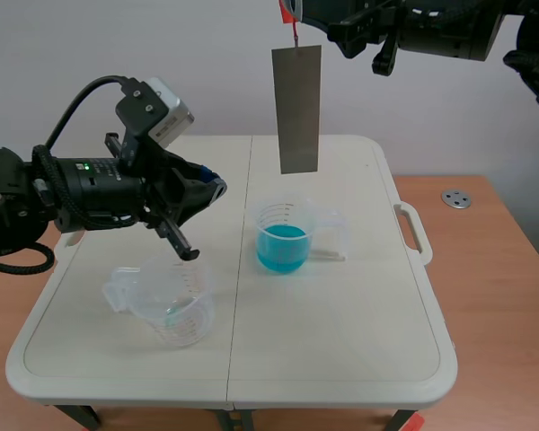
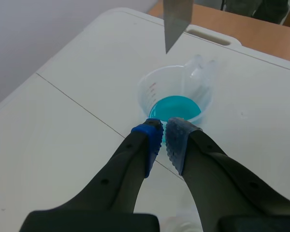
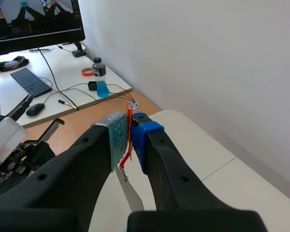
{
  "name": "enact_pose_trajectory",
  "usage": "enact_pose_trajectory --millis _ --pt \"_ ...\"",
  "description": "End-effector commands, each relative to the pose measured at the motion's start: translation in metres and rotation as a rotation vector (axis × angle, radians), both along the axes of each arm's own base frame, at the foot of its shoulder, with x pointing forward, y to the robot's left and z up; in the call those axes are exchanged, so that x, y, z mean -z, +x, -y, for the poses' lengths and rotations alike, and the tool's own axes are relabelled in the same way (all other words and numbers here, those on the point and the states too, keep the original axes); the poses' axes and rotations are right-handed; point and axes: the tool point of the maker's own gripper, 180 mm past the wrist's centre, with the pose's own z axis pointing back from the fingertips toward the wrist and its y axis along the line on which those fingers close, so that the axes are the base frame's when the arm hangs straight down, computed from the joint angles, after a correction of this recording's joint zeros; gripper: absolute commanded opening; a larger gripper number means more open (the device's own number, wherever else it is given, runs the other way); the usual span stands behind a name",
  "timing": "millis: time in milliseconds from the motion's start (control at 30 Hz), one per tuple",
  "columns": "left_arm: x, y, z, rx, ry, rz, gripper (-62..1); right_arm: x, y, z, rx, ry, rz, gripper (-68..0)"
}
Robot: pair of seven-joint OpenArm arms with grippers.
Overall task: Hold the metal plate by the orange handle, dip it into the blue solution, take it out and point at it, then put the plate back in the beaker on the left.
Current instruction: 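Point at the plate with the left hand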
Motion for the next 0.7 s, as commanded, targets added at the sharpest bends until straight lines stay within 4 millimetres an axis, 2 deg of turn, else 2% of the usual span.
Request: enact_pose_trajectory --millis 0,300,667 --pt "-0.011 0.007 0.008 0.011 -0.013 0.039 -53.2 -0.019 0.001 0.001 -0.004 0.034 0.044 -66.3" --pt "-0.008 0.030 0.018 -0.014 -0.017 0.045 -53.2 -0.018 0.001 0.001 -0.007 0.024 0.040 -66.3" --pt "-0.008 0.036 0.020 -0.020 -0.011 0.053 -53.2 -0.018 0.000 0.000 -0.014 0.031 0.032 -66.3"
